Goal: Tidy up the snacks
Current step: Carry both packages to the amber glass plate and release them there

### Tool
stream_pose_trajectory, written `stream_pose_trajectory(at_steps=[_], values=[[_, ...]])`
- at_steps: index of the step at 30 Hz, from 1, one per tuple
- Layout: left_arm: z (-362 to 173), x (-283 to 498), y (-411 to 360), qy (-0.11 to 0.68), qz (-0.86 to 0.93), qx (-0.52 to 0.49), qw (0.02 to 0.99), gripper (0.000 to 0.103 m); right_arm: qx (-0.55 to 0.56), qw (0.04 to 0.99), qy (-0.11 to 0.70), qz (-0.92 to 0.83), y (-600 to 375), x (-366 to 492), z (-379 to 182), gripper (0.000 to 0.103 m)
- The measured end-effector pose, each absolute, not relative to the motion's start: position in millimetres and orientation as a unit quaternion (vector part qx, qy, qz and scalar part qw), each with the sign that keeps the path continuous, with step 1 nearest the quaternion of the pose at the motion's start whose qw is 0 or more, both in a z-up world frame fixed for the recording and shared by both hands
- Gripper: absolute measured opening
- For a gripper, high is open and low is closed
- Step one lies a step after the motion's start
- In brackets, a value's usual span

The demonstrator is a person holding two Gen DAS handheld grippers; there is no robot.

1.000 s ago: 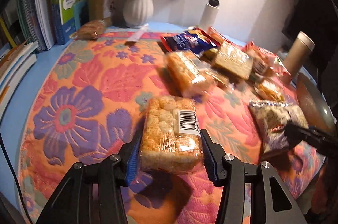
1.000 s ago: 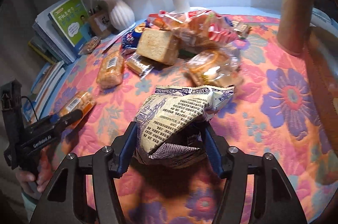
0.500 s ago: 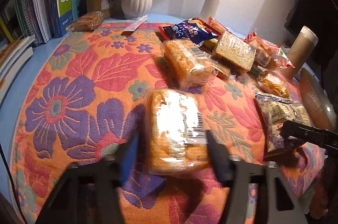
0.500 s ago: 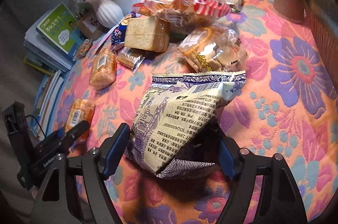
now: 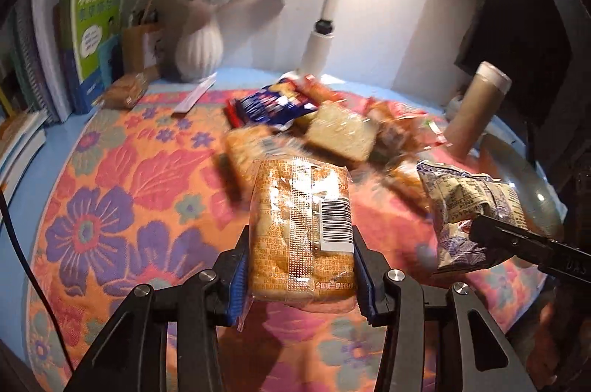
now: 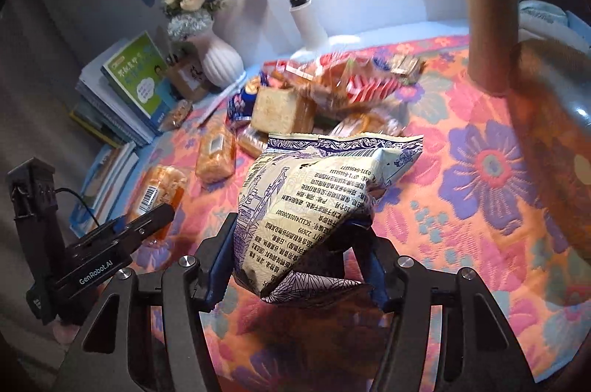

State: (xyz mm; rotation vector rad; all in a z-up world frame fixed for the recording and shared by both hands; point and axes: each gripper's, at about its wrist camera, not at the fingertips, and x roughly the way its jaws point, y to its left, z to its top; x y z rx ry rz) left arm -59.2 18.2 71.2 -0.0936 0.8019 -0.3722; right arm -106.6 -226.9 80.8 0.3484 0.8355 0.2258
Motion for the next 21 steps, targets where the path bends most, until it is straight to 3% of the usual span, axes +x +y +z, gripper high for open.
stream_pose_trajectory(at_steps=[11,21], values=[[134.7,-61.6,-115.6,0.352,-0.293,0.004,0.889,0.046,0.181,0.928,0.321,-0.046,-338.4,-151.0,137.1,0.059],[133.5,-62.5,-249.4,0.368,-0.376,0.037,0.85,0.046,0.222,0.903,0.34,-0.144,-421.8,-170.0,113.5,0.06]])
